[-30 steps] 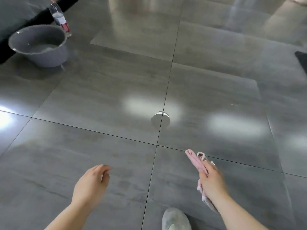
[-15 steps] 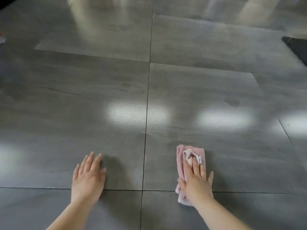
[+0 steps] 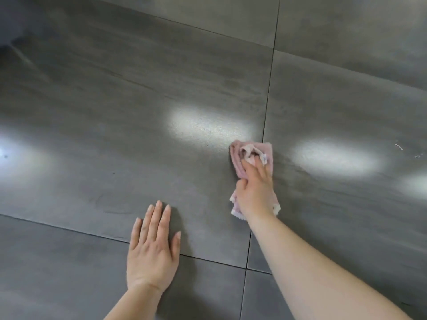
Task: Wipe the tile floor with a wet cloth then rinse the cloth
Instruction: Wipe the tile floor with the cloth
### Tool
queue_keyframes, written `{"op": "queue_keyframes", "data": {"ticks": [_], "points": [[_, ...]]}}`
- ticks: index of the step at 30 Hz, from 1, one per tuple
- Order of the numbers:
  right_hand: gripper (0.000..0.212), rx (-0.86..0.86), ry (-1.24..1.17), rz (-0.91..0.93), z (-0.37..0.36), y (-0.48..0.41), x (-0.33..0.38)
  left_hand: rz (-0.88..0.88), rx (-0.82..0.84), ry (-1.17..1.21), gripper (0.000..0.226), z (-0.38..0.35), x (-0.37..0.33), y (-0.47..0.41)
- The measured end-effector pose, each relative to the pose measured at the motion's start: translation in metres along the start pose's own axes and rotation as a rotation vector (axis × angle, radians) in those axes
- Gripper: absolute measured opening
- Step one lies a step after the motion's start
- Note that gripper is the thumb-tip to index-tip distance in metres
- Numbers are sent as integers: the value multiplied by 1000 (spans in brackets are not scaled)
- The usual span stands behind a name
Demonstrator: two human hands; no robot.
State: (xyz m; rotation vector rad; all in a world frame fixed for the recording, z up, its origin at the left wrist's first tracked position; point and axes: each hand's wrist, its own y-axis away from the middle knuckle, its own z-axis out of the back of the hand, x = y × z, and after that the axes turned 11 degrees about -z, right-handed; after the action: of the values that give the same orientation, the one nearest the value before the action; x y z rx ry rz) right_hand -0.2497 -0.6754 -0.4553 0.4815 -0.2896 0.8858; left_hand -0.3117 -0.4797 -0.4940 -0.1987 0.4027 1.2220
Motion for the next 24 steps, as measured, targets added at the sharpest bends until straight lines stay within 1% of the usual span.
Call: {"op": "queue_keyframes", "data": {"ticks": [3,4,5,6,7,8,10,11,13,14,15,16,17,18,20,21,22,23,24], "points": [[53,166,280,212,-14,16,13,23,-20,0,62,0,-1,0],[52,164,329,324,-15,19,10,29,-28,-4,64,1,-2,0],[49,117,394,453,-13,16,0,30,-37,-10,65,1,-2,0],[48,69,446,524,-5,12,-7,32,-45,-15,66,0,-3,0],[49,4,474,528,5,2,-24,36,-53,-21,65,-1,-3,1],[49,-1,464,485,19,-11,-46,38,-63,-28,61,-2,-2,1],[55,-34,411,263,51,-28,-92,36,-86,-52,52,-4,-1,1],[58,-67,357,118,66,-30,-114,34,-97,-61,51,-5,-1,1],[61,-156,274,-231,80,-27,-134,28,-114,-80,51,-6,-2,0],[63,-193,262,-332,76,-25,-128,28,-116,-88,50,-6,-3,0],[65,-238,263,-323,64,-22,-116,30,-116,-91,50,-6,-4,0],[65,-288,261,-237,50,-20,-94,29,-115,-92,50,-6,-4,0],[65,-303,254,-89,34,-15,-70,26,-114,-95,50,-6,-4,-1],[64,-242,270,65,16,-5,-41,20,-116,-100,50,-6,-4,-1],[56,5,264,285,-25,21,11,13,-117,-106,50,-6,-4,-2],[52,-5,269,440,-45,29,25,9,-112,-112,50,-6,-3,-2],[49,-34,273,545,-54,34,39,9,-105,-115,51,-6,-3,-2],[48,24,295,603,-51,28,41,16,-101,-117,50,-6,-3,-2],[48,33,304,661,-44,18,32,26,-96,-113,50,-6,-2,-1]]}}
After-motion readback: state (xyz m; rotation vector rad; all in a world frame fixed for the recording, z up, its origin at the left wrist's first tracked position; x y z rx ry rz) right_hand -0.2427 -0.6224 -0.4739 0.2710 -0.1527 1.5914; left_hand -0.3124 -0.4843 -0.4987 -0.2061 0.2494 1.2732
